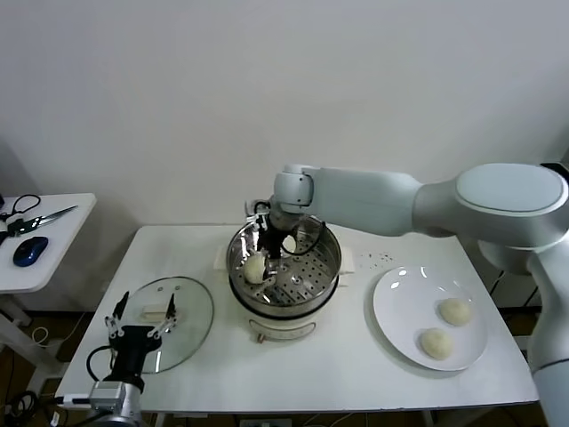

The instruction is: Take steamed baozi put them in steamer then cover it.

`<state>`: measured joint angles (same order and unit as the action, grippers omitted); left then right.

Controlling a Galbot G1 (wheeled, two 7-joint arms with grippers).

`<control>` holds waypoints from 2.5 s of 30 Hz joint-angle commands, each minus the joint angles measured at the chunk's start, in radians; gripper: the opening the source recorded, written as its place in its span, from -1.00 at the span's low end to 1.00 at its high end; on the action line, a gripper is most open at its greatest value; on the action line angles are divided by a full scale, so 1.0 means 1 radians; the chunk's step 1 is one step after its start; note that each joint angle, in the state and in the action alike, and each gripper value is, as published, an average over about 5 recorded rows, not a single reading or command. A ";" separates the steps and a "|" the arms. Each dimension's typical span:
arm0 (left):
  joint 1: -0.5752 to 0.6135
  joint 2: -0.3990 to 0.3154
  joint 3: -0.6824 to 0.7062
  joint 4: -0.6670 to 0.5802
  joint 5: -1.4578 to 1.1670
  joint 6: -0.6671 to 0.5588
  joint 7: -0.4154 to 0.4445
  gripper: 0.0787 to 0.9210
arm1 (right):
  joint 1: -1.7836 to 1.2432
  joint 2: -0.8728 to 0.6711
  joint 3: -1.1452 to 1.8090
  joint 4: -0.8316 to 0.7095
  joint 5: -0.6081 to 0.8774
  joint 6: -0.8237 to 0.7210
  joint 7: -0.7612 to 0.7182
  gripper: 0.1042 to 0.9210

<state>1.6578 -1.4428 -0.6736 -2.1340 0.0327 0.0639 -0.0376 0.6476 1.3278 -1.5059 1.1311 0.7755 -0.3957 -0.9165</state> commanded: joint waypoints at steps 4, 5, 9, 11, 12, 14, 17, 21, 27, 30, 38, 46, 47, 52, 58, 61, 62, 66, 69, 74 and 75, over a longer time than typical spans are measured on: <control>0.005 -0.001 0.006 -0.006 0.014 0.002 -0.001 0.77 | 0.226 -0.412 -0.050 0.268 -0.076 0.074 -0.163 0.76; 0.005 -0.001 0.007 -0.006 0.015 0.002 -0.001 0.77 | 0.227 -0.457 -0.052 0.289 -0.103 0.080 -0.167 0.76; -0.001 -0.001 0.003 -0.001 0.015 0.006 -0.002 0.77 | 0.207 -0.615 -0.057 0.361 -0.201 0.097 -0.172 0.76; -0.006 0.001 -0.003 0.004 0.013 0.009 -0.002 0.77 | 0.176 -0.690 -0.047 0.392 -0.258 0.103 -0.175 0.76; -0.008 0.002 -0.007 0.005 0.011 0.010 -0.003 0.77 | 0.153 -0.729 -0.036 0.405 -0.297 0.107 -0.178 0.76; -0.008 0.003 -0.013 0.007 0.010 0.011 -0.003 0.77 | 0.089 -0.795 -0.004 0.425 -0.372 0.113 -0.182 0.76; -0.004 0.001 -0.017 0.009 0.010 0.011 -0.003 0.77 | -0.056 -0.871 0.074 0.434 -0.484 0.124 -0.186 0.76; 0.002 -0.004 -0.017 0.011 0.014 0.009 -0.004 0.77 | -0.277 -0.934 0.223 0.415 -0.608 0.140 -0.185 0.76; 0.002 -0.009 -0.019 0.017 0.017 0.011 -0.005 0.77 | -0.540 -0.952 0.403 0.338 -0.718 0.160 -0.184 0.76; 0.000 -0.012 -0.020 0.022 0.019 0.012 -0.006 0.77 | -0.604 -0.937 0.445 0.299 -0.755 0.168 -0.184 0.76; -0.001 -0.020 -0.024 0.038 0.025 0.009 -0.007 0.77 | -0.673 -0.884 0.486 0.227 -0.796 0.181 -0.184 0.76; -0.005 -0.023 -0.023 0.044 0.029 0.011 -0.008 0.77 | -0.668 -0.840 0.479 0.219 -0.775 0.175 -0.184 0.76; -0.004 -0.023 -0.023 0.044 0.029 0.011 -0.008 0.77 | -0.667 -0.837 0.478 0.217 -0.774 0.175 -0.184 0.76; -0.004 -0.023 -0.024 0.046 0.032 0.010 -0.009 0.77 | -0.654 -0.823 0.471 0.208 -0.768 0.176 -0.186 0.76; -0.003 -0.025 -0.020 0.045 0.036 0.010 -0.009 0.77 | -0.645 -0.812 0.465 0.202 -0.762 0.185 -0.189 0.60; -0.003 -0.025 -0.019 0.043 0.037 0.011 -0.009 0.77 | -0.628 -0.806 0.458 0.199 -0.756 0.190 -0.189 0.48; -0.002 -0.025 -0.019 0.042 0.037 0.011 -0.009 0.77 | -0.619 -0.805 0.453 0.199 -0.755 0.192 -0.189 0.45; -0.001 -0.025 -0.019 0.041 0.036 0.011 -0.009 0.77 | -0.551 -0.798 0.413 0.192 -0.738 0.219 -0.193 0.40; -0.001 -0.024 -0.018 0.043 0.036 0.011 -0.009 0.77 | -0.431 -0.781 0.349 0.183 -0.720 0.292 -0.206 0.37; -0.002 -0.025 -0.016 0.041 0.036 0.010 -0.009 0.77 | -0.095 -0.697 0.137 0.184 -0.726 0.511 -0.250 0.37; -0.001 -0.025 -0.016 0.040 0.035 0.010 -0.009 0.77 | -0.028 -0.673 0.096 0.186 -0.726 0.547 -0.257 0.37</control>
<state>1.6558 -1.4677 -0.6907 -2.0920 0.0688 0.0746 -0.0467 0.2123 0.5601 -1.1691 1.3223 0.0412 -0.0936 -1.1331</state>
